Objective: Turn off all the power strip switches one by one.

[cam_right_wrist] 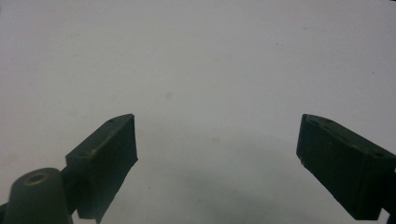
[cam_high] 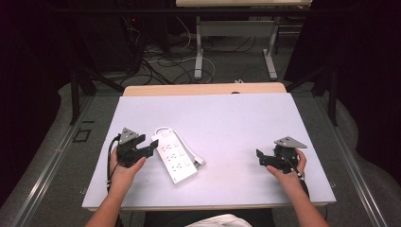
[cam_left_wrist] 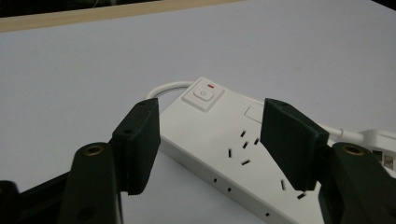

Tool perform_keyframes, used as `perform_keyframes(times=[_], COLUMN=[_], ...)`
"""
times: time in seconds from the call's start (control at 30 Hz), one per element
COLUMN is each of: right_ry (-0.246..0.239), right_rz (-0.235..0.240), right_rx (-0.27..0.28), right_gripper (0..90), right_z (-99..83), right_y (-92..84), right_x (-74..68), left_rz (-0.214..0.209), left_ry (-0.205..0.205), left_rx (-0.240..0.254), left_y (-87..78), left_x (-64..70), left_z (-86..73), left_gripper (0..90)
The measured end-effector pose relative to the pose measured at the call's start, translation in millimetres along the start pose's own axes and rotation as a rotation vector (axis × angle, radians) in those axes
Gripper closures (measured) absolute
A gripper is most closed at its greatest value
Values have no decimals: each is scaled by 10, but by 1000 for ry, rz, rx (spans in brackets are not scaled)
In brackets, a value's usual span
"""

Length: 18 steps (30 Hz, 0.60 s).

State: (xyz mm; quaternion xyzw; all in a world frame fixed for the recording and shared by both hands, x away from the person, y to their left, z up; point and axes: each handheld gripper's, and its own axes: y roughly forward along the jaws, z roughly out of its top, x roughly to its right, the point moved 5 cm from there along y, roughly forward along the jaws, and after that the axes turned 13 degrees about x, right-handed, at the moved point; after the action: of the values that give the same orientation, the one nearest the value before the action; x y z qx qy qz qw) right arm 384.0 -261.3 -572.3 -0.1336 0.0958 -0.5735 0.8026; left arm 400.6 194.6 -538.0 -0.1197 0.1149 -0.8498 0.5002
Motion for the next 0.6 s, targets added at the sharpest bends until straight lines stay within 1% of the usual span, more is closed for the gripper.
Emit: perform_keyframes(times=[0.03,0.07,0.1,0.13,0.27,0.33,0.37,0.4,0.43,0.47,0.5,0.53,0.57,0.6], right_ry=[11,11,8,7,5,6,2,9,18,18,5,4,7,6], right_rz=[-4,-2,-2,-2,0,0,-1,-4,-3,-5,-6,-5,-2,-1], right_rx=[1,3,3,2,-7,-8,-8,-4,-7,-6,-3,-3,-7,-8], right_gripper=[128,128,128,128,129,129,129,131,133,135,135,136,137,139], right_z=[4,3,1,-2,-17,-18,-19,-15,-12,-12,-14,-15,-19,-21], right_y=[-10,-8,-8,-8,-6,-8,-8,-8,-13,-13,-8,-8,-9,-8], right_x=[-18,-21,-21,-21,-23,-23,-19,-23,-29,-30,-20,-19,-24,-24], left_rz=[8,13,20,33,47,68,68,68,70,70,82,92,96,96], left_ry=[3,1,9,15,9,0,-7,-7,-28,-28,-27,-26,-37,-37], left_rx=[0,-4,1,-13,-6,13,9,9,3,3,4,-4,-2,-2], left_y=[30,44,67,99,150,192,205,205,242,242,264,294,314,314], left_x=[5,11,12,27,56,78,84,84,91,91,89,84,89,89], left_z=[17,24,38,59,98,130,139,139,149,149,157,170,180,180], left_gripper=[435,450,462,472,488,489,504,519,522,525,525,525,527,530])
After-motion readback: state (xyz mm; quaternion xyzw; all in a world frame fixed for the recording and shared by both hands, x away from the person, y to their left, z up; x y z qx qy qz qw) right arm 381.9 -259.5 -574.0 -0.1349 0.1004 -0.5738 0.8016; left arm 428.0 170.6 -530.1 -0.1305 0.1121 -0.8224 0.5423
